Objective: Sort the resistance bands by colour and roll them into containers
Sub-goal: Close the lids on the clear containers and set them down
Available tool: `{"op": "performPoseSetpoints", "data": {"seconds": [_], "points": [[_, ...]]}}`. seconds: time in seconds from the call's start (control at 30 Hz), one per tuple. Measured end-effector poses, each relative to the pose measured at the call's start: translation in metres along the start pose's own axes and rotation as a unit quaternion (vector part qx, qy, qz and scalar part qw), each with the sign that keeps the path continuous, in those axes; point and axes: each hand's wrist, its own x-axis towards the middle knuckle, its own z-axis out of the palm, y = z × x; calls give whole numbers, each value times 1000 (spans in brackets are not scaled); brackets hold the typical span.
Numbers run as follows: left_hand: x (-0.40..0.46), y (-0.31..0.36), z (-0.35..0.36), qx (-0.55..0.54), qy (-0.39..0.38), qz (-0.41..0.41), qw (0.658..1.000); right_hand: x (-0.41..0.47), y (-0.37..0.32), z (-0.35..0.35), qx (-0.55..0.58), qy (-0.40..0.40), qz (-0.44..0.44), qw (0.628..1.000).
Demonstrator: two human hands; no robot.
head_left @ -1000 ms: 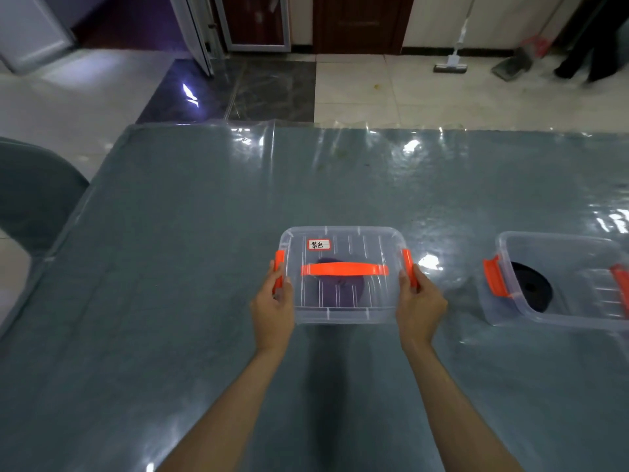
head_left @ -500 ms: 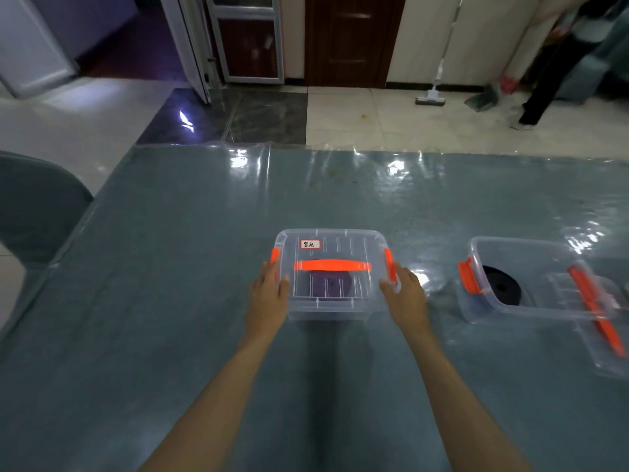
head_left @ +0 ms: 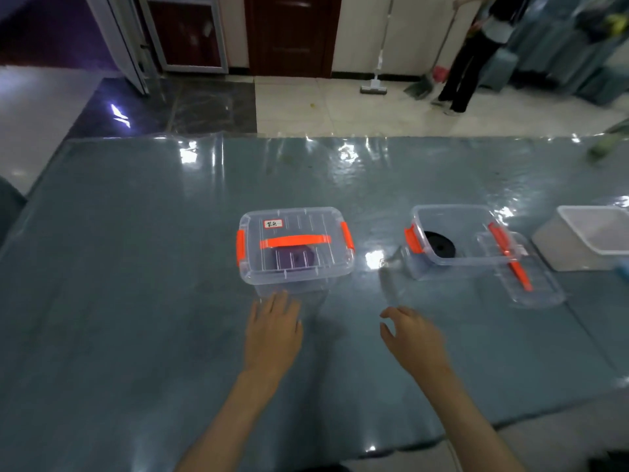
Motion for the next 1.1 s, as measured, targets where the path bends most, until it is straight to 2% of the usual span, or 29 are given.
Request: {"op": "performPoseSetpoints", "data": {"seconds": [0.43,0.6,0.9,1.0,1.1], "points": [[15,136,33,33,-89,22,995,7,110,-21,-7,5,31,999],[59,207,62,48,-63,35,996,39,200,-24,8,-20,27,999],[136,321,95,51,-66,-18,996,112,373,-34,70,-85,58,992],[147,341,108,52,-71,-30,996,142,427,-23,140,-96,109,979],[152,350,118,51,-91,-60,993,174,474,-6,163,-87,185,965]]}}
